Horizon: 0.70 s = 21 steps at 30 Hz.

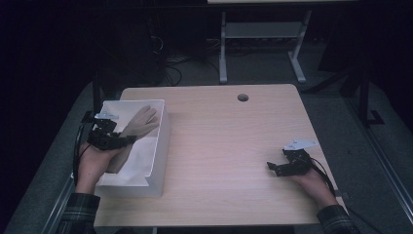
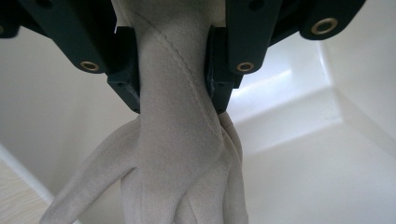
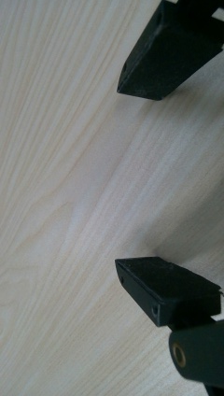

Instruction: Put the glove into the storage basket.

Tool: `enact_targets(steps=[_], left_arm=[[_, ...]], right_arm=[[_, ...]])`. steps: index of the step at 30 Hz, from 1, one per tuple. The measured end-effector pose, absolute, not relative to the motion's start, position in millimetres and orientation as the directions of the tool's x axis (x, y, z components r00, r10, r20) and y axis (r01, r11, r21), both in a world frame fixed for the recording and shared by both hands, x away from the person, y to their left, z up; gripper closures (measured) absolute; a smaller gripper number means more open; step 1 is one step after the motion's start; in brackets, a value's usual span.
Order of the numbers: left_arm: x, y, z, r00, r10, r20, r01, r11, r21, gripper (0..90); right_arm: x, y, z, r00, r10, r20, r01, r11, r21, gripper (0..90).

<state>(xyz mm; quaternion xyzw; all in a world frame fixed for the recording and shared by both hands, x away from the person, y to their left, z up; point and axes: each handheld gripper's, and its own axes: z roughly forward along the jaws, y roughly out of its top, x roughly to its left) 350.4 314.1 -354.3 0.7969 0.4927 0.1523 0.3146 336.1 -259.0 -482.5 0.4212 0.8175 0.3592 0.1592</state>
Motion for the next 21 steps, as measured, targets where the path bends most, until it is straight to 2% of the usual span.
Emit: enact_targets(steps=[15,21], left_arm=[[357,309,-406,0.448,0.890,-0.086,0.744,-0.318,0.588,62.9],[360,308,-411,0.448,0.890,-0.085,0.755,-0.326,0.570,60.8]], right_arm=[[336,-259,-482,-0.594,0.804,0.042,0.575,0.386,0.721,13.0],[336,-259,-482,-0.593,0.804,0.043,0.575,0.386,0.721,13.0]])
